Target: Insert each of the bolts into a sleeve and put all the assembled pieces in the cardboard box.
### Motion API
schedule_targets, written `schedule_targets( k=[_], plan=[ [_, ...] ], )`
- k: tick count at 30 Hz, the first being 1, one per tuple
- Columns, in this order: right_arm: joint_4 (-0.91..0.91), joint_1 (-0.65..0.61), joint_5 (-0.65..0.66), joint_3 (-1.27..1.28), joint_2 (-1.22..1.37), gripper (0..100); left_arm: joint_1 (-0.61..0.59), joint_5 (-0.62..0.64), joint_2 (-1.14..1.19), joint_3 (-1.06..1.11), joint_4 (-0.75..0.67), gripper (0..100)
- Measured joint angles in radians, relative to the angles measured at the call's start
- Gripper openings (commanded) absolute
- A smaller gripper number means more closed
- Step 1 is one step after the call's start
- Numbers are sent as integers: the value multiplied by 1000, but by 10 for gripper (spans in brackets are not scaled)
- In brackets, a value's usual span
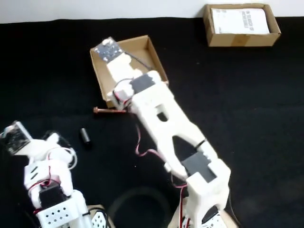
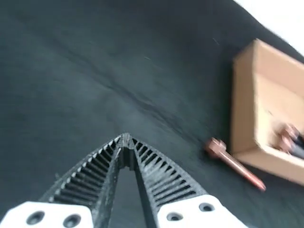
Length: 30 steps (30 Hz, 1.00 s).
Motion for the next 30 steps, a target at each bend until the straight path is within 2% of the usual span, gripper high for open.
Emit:
schedule_targets(
  k=[3, 6, 15, 21, 30],
  plan=[
    [26, -21, -206, 0, 0, 99, -143, -23, 0, 2, -11, 10],
    [23, -46, -310, 12, 0, 99, -276, -112, 0, 2, -12, 10],
    [-94, -184, -359, 28, 103, 99, -646, -250, 0, 2, 6, 10],
    [-115, -278, -359, -21, 201, 99, -732, -267, 0, 2, 107, 10],
    [-117, -330, -359, -215, 390, 101, -729, -267, 0, 2, 147, 10]
  ],
)
